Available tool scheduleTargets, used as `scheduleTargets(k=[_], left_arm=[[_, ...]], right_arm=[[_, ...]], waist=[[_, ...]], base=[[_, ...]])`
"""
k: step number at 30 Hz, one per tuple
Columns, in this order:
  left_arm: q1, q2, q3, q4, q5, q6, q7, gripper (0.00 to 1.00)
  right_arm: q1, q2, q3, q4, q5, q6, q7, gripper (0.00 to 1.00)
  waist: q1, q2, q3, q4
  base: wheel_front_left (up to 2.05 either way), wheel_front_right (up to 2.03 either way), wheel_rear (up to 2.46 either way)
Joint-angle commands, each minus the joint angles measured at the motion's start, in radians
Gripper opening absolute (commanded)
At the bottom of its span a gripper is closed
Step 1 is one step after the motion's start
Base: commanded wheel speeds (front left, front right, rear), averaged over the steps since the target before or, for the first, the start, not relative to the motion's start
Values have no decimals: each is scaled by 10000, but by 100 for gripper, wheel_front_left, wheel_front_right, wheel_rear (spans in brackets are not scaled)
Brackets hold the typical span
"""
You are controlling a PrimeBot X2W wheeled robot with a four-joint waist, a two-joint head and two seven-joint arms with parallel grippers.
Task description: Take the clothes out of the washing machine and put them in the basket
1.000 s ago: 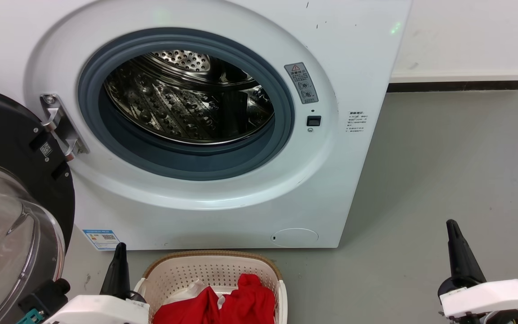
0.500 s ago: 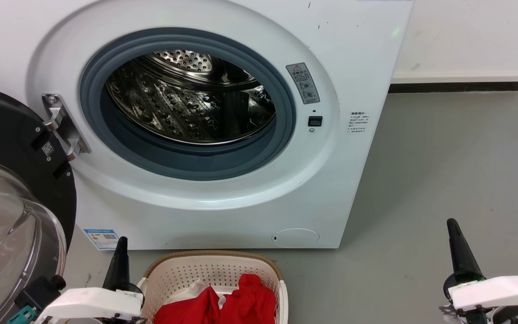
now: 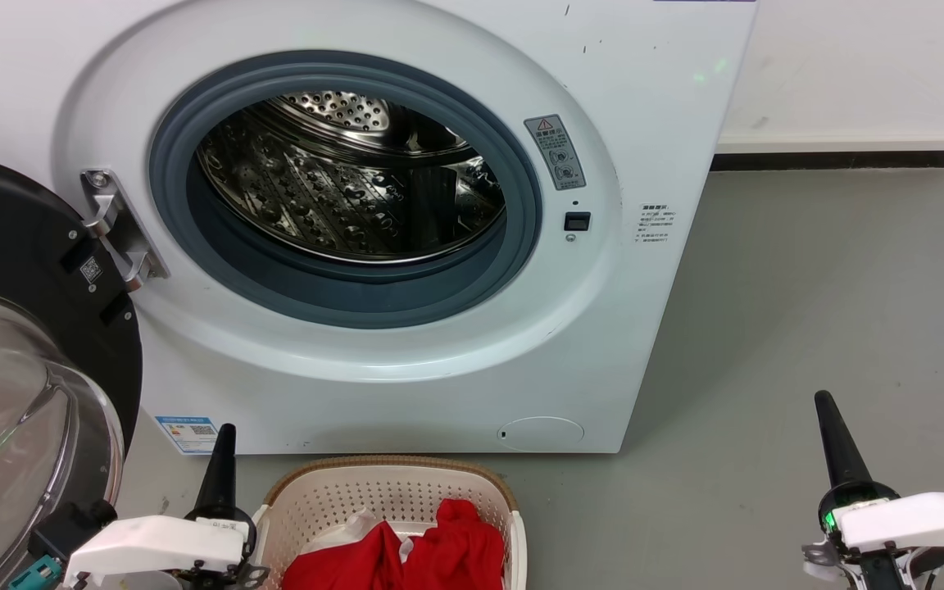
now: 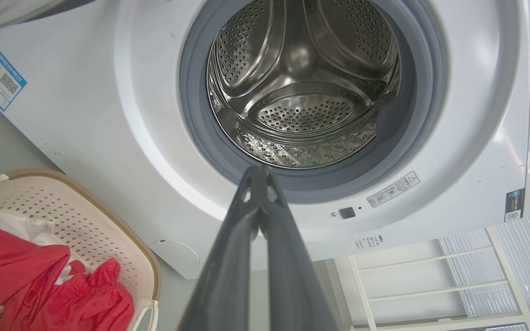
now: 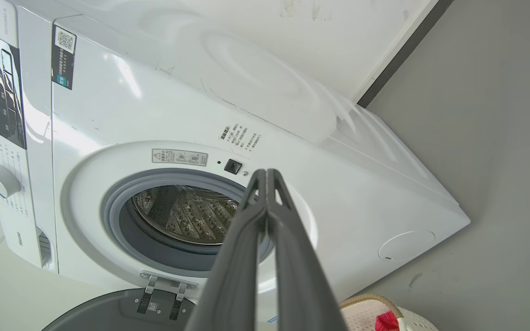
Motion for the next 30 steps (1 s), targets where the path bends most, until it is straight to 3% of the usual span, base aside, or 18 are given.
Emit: scheduleTargets(k=[1, 30], left_arm=[[-247, 14, 19, -48, -178, -51, 47, 0], [-629, 14, 120, 241, -2938, -178, 718, 0]], right_arm=[[-272, -71, -23, -28, 182, -2, 55, 0], [-635, -33, -217, 361, 2987, -3, 763, 0]], waist=[[0, 0, 0, 1], [-1, 0, -25, 85]], base=[[0, 0, 0], [0, 0, 0]])
